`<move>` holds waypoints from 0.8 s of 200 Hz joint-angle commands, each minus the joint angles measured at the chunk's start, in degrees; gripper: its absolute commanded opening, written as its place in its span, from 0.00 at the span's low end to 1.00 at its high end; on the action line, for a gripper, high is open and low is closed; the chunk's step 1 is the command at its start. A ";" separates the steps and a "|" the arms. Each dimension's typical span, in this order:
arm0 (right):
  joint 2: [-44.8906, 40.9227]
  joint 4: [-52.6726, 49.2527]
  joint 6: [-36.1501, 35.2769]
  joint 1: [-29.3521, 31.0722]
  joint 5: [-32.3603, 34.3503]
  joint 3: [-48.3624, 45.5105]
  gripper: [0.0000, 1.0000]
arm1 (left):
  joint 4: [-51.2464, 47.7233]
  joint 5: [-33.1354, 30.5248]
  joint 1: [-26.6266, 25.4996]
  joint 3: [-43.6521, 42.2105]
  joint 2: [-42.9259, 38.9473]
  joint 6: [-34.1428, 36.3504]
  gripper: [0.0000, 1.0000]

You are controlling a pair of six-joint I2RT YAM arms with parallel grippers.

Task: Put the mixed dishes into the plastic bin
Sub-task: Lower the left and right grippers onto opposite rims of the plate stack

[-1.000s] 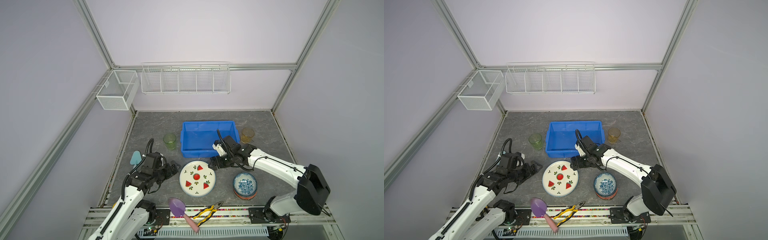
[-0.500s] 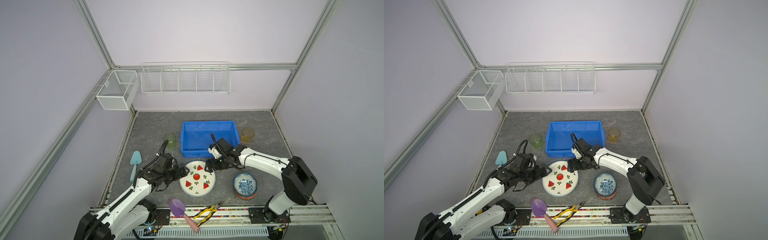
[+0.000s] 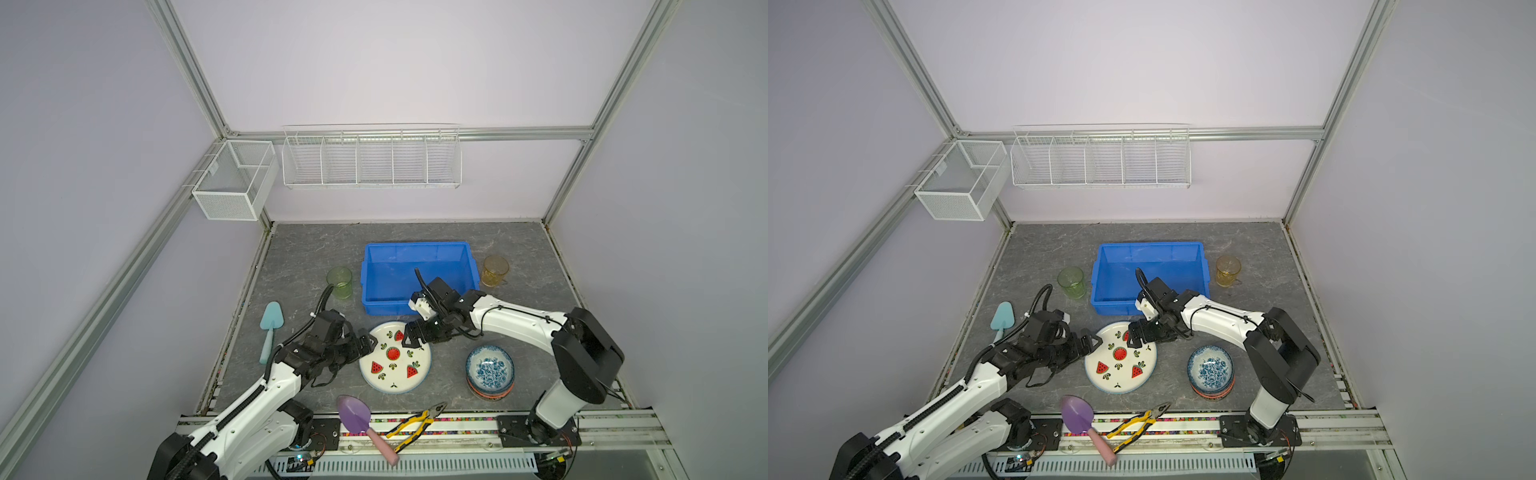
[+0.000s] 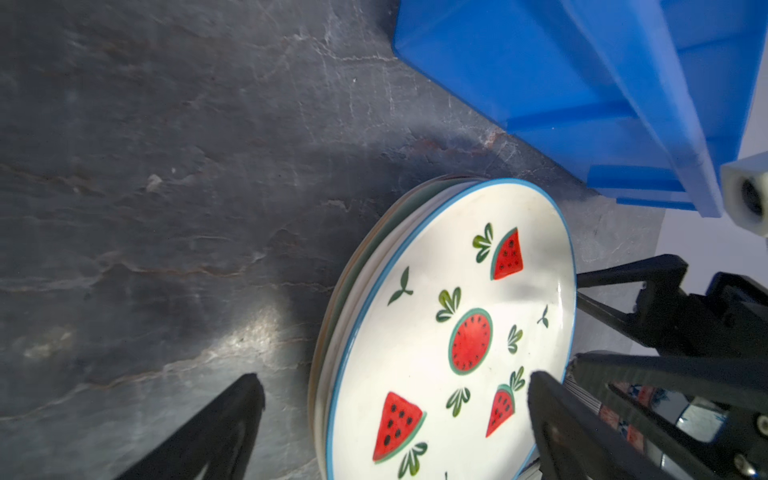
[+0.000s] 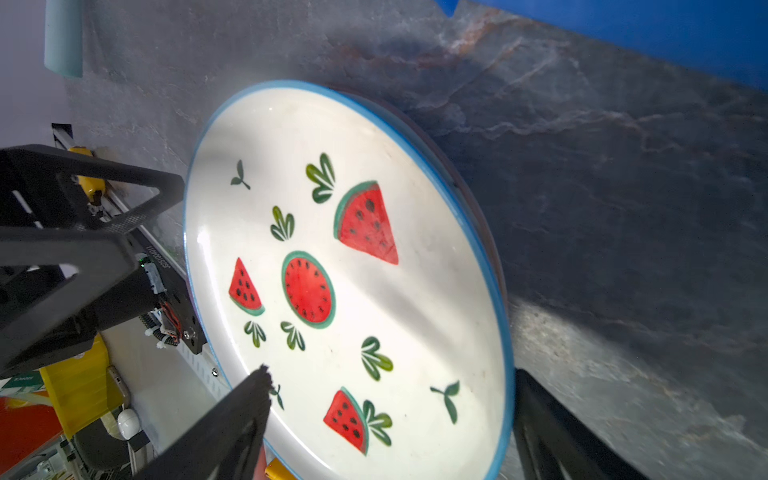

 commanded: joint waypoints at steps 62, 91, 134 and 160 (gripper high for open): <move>1.88 -1.47 -1.34 0.48 -1.99 3.26 0.92 | 1.93 2.40 -0.40 -2.74 -2.06 -2.76 0.99; 2.49 -1.34 -0.73 0.50 -2.78 2.96 0.92 | 3.67 4.01 -0.56 -2.70 -0.70 -2.62 0.99; 3.11 -0.05 -0.23 0.51 -4.09 3.42 0.93 | 5.12 4.75 -1.09 -2.56 -0.15 -3.40 0.99; 4.15 -0.17 -0.46 0.49 -4.82 4.39 0.93 | 3.97 4.42 -1.27 -2.28 -1.08 -3.51 1.00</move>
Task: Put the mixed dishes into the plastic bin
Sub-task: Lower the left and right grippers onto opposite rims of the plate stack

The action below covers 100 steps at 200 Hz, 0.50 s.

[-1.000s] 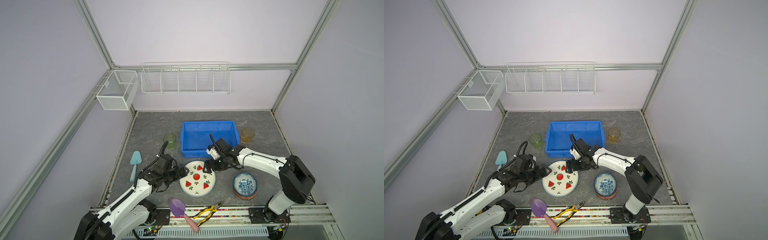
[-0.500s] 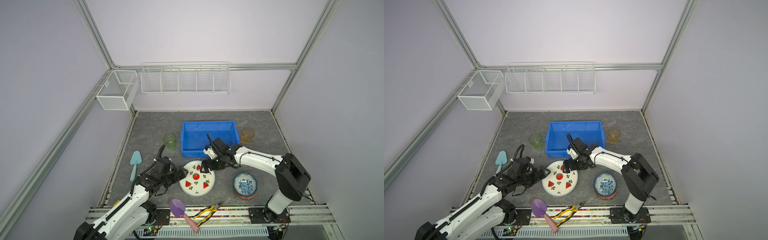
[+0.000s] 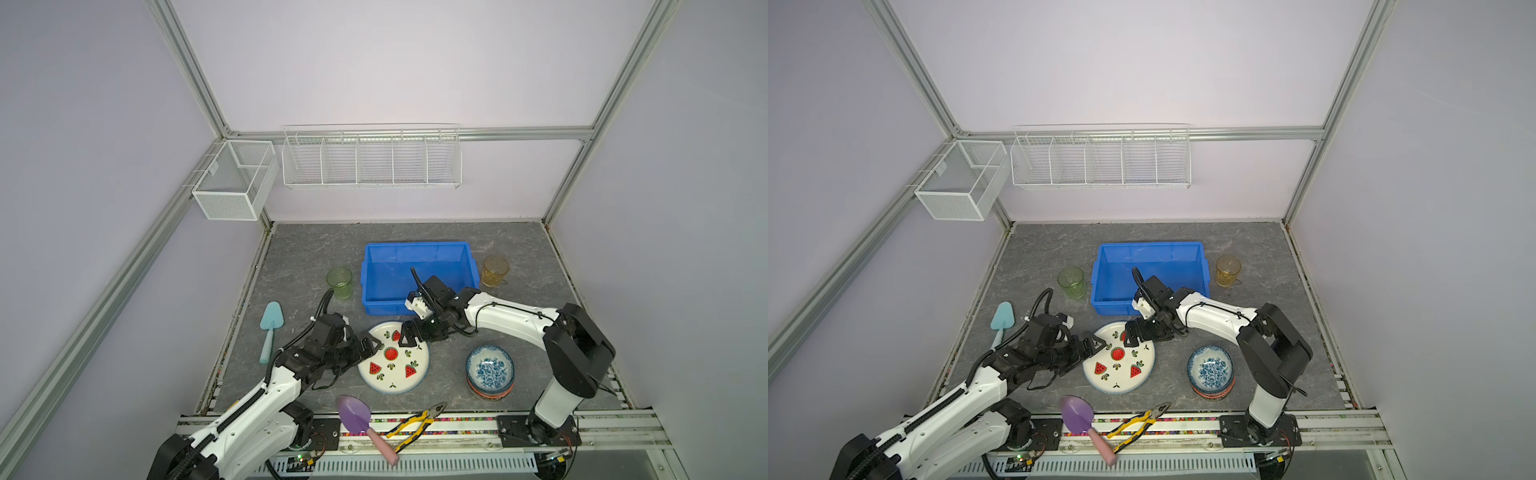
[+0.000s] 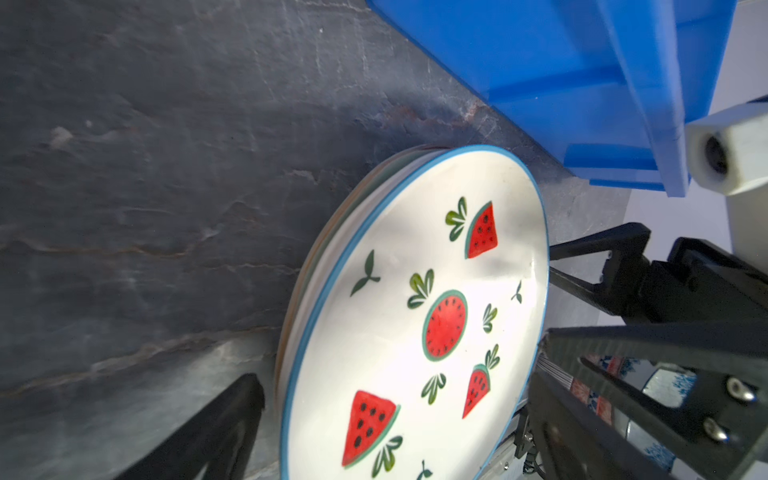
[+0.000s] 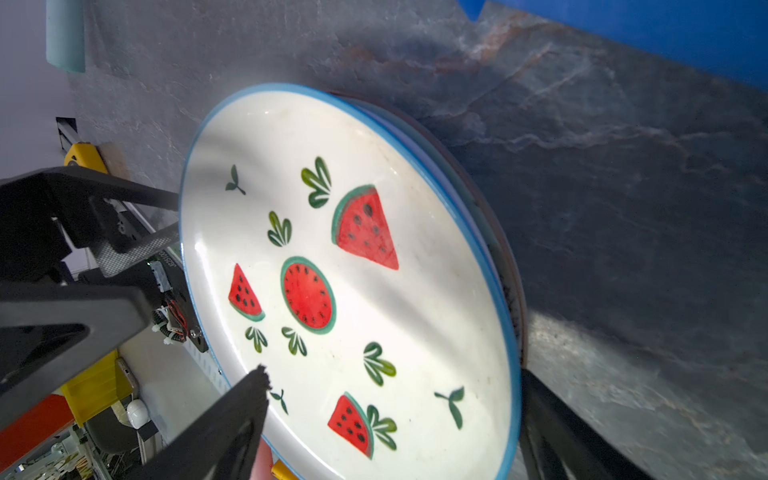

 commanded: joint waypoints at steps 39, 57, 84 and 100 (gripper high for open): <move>2.47 1.52 0.13 0.51 -4.52 2.51 0.93 | -2.03 -0.74 -0.55 -0.92 -4.05 -1.90 0.98; 2.94 1.46 -0.04 0.48 -4.58 2.89 0.94 | -2.46 -1.01 -0.64 -1.71 -5.82 -2.52 0.95; 3.57 1.37 -0.13 0.53 -4.79 3.49 0.94 | -2.01 -0.72 -0.69 -3.29 -8.39 -3.79 0.92; 3.33 1.04 -0.02 0.55 -4.44 3.76 0.94 | -1.87 -0.50 -0.64 -3.79 -9.15 -4.14 0.91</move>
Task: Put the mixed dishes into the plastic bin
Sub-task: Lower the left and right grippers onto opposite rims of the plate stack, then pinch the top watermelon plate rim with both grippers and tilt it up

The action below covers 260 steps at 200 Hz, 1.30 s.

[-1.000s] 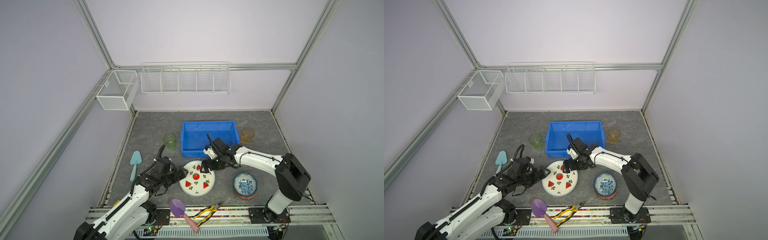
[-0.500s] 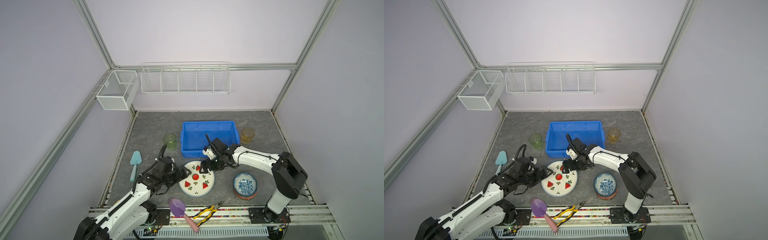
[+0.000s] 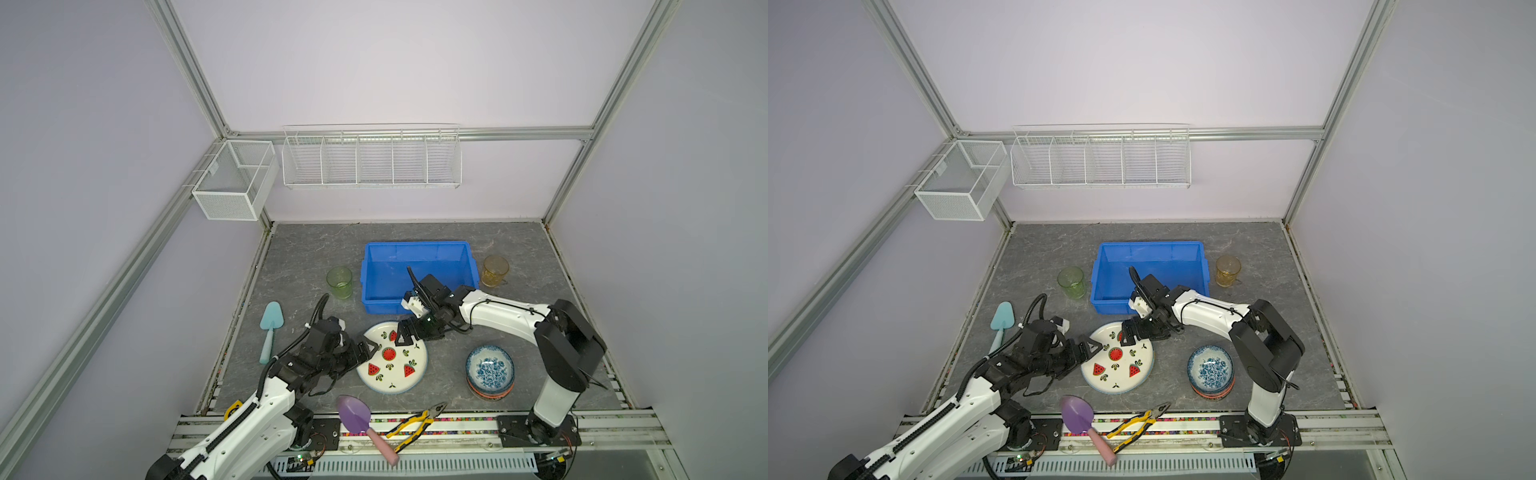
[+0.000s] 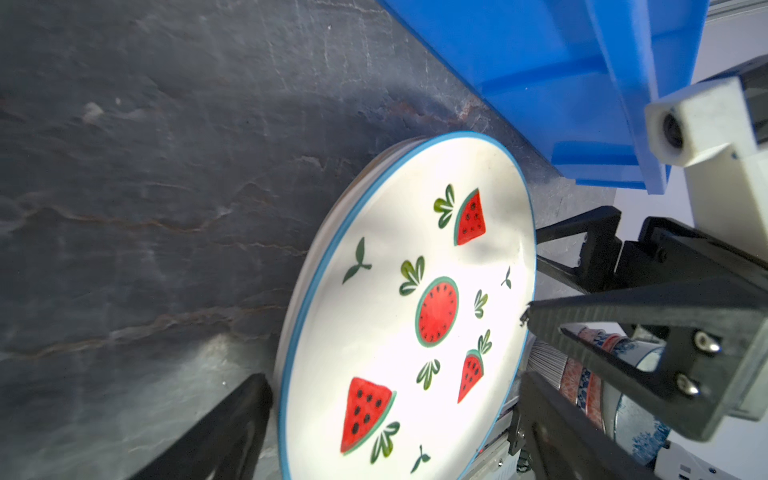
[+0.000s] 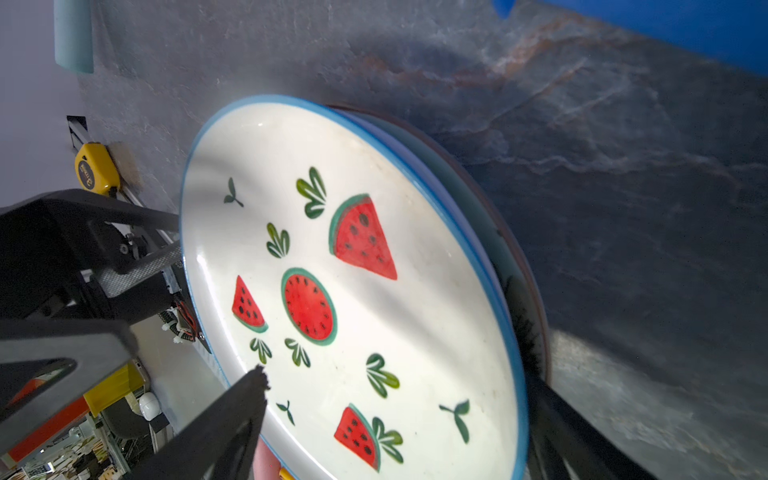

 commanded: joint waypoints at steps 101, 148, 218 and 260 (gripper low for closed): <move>-4.90 -5.42 4.45 0.65 8.17 -0.51 0.92 | -0.50 -0.70 -1.08 -1.10 -4.61 -3.86 0.88; -5.31 -6.90 5.08 0.74 9.25 -1.71 0.91 | -2.81 -0.81 -1.61 -1.51 -6.10 -3.76 0.88; -7.60 -7.04 4.47 0.89 6.28 -2.45 0.91 | -2.98 -0.50 -1.70 -2.07 -7.53 -4.53 0.88; -8.61 -6.25 5.16 1.09 4.25 -2.93 0.92 | -0.13 -0.52 -1.79 -1.03 -3.32 -3.71 0.88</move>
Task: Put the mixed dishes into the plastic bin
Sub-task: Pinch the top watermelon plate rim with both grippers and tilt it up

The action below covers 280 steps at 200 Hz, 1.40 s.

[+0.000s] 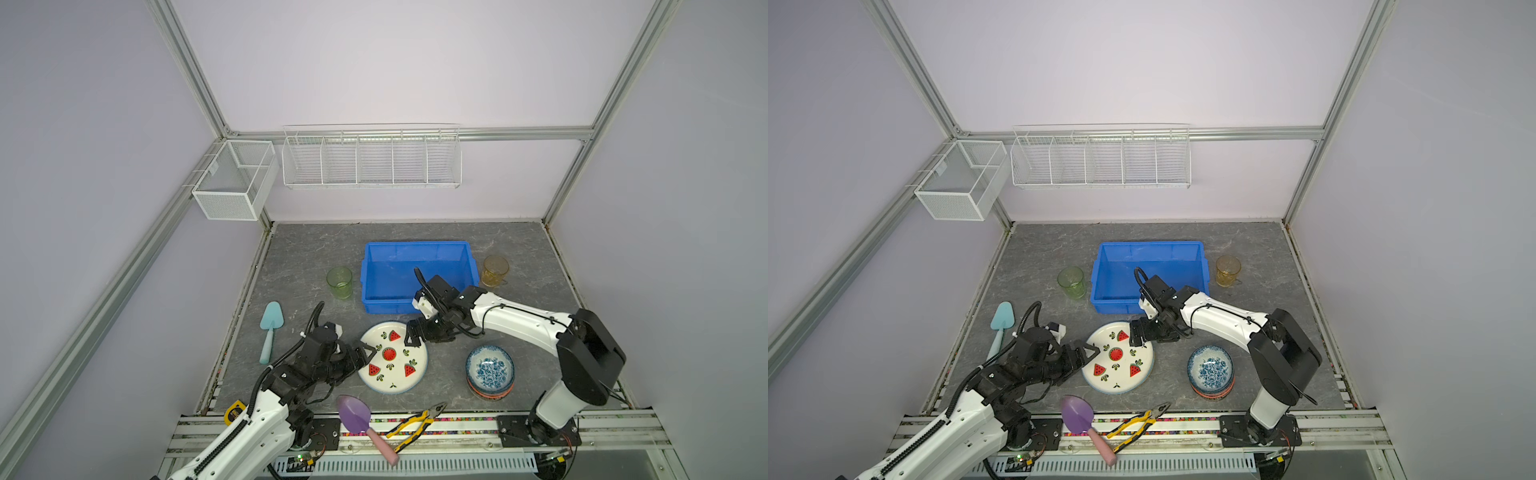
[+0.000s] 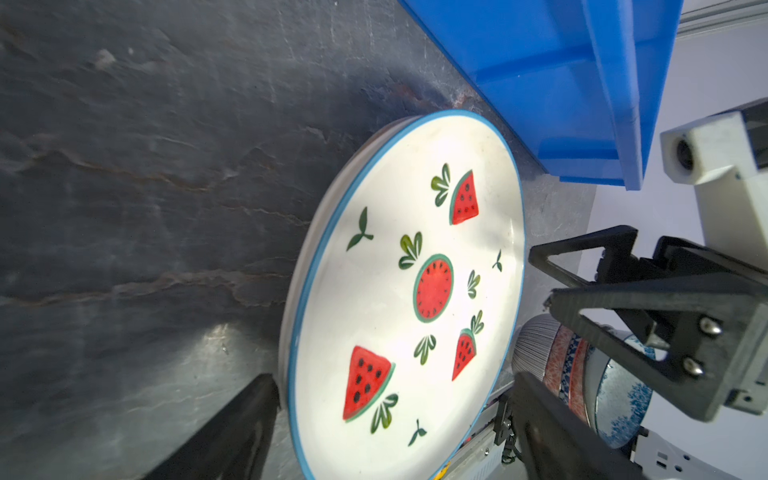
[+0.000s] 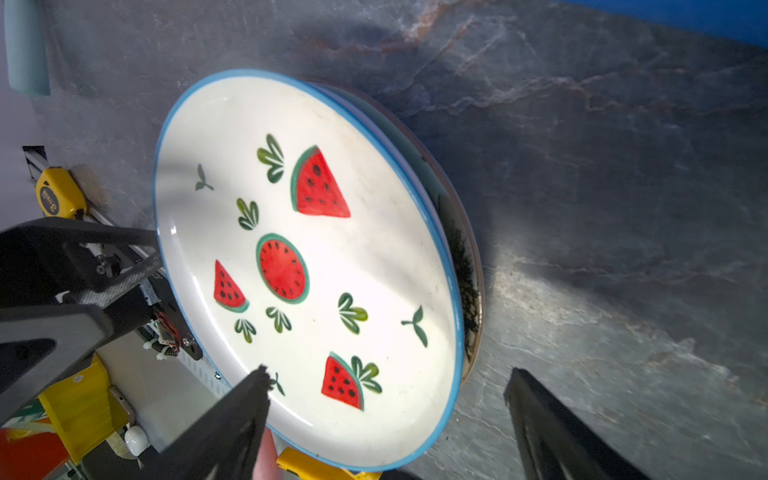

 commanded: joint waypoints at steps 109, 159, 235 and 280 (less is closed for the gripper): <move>-0.72 3.28 3.35 2.58 -2.00 -3.00 0.92 | 2.18 1.79 -0.67 3.37 3.80 0.42 0.88; -0.10 4.72 4.62 3.70 -0.94 -2.32 0.92 | 0.38 2.27 -0.67 4.15 2.92 1.63 0.88; 0.21 7.53 6.76 4.86 -1.02 -1.16 0.92 | 5.17 5.07 -0.67 8.31 13.66 5.40 0.87; -0.36 8.29 7.18 4.95 -1.14 -1.49 0.92 | 8.88 6.89 -0.67 8.72 15.93 5.25 0.86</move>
